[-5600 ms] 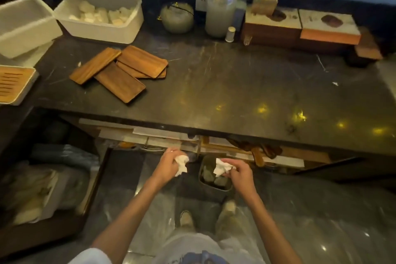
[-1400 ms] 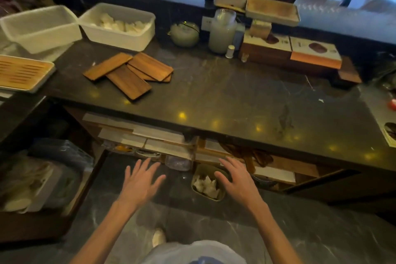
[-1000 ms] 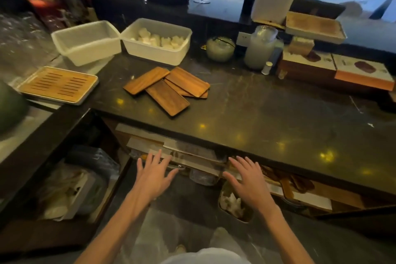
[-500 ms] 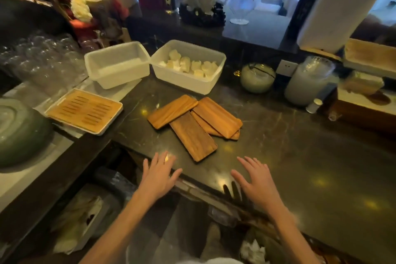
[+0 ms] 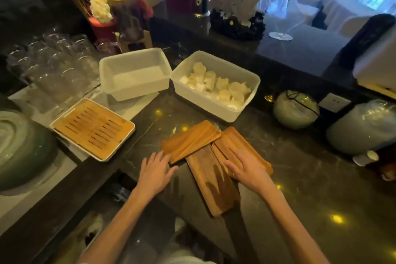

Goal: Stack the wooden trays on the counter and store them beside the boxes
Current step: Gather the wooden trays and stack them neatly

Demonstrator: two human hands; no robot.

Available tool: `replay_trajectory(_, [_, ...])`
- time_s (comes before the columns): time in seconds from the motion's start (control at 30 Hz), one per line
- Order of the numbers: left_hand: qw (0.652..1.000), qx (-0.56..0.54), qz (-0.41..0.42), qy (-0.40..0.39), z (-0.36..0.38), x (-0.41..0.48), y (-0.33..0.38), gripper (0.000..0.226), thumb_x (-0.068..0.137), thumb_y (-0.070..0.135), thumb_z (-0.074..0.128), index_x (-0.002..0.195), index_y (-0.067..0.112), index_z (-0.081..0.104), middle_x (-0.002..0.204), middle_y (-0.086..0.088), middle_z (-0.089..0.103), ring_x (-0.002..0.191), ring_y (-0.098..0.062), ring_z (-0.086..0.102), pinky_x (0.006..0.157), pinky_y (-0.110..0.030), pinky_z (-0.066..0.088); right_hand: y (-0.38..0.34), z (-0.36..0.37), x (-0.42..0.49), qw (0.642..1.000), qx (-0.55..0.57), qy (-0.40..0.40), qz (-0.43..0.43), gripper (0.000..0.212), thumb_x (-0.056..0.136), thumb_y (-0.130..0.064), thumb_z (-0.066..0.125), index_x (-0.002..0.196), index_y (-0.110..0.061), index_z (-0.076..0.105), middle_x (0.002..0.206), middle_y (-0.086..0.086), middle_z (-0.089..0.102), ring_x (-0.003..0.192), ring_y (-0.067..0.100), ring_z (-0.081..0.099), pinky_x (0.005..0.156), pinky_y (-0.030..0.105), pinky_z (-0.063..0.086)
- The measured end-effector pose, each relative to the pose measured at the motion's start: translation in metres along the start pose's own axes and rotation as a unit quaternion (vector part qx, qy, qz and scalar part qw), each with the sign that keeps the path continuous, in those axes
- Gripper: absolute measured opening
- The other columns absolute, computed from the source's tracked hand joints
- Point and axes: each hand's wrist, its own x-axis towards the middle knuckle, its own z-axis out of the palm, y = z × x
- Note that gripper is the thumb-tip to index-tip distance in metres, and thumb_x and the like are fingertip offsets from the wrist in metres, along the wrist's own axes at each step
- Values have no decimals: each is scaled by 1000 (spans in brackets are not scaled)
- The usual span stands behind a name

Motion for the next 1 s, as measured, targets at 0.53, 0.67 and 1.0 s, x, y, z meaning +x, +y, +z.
replay_trajectory(0.53, [942,-233,-191,-147,19,129,-52,39,91,47,55,115,17,52,109,-9,66,98,-28,65,75,-34,50,-38,45,217,983,-43,-117,138,63,93,-43,56,147,-17,37,145,12,48,130,30,49,108,43,40])
replay_trajectory(0.67, [886,-315,-277,-197,21,145,-54,34,90,33,62,104,7,47,89,-18,69,54,-24,68,46,-32,57,-29,53,224,979,-73,-105,158,58,89,-33,64,141,-18,45,137,14,55,122,32,54,103,42,44])
replay_trajectory(1.0, [836,-423,-289,-197,1,151,-59,24,91,18,64,96,10,42,87,-16,66,56,-22,68,67,-37,62,-26,42,223,976,-6,-65,209,64,75,-35,80,129,-18,51,125,6,60,115,25,57,96,41,51])
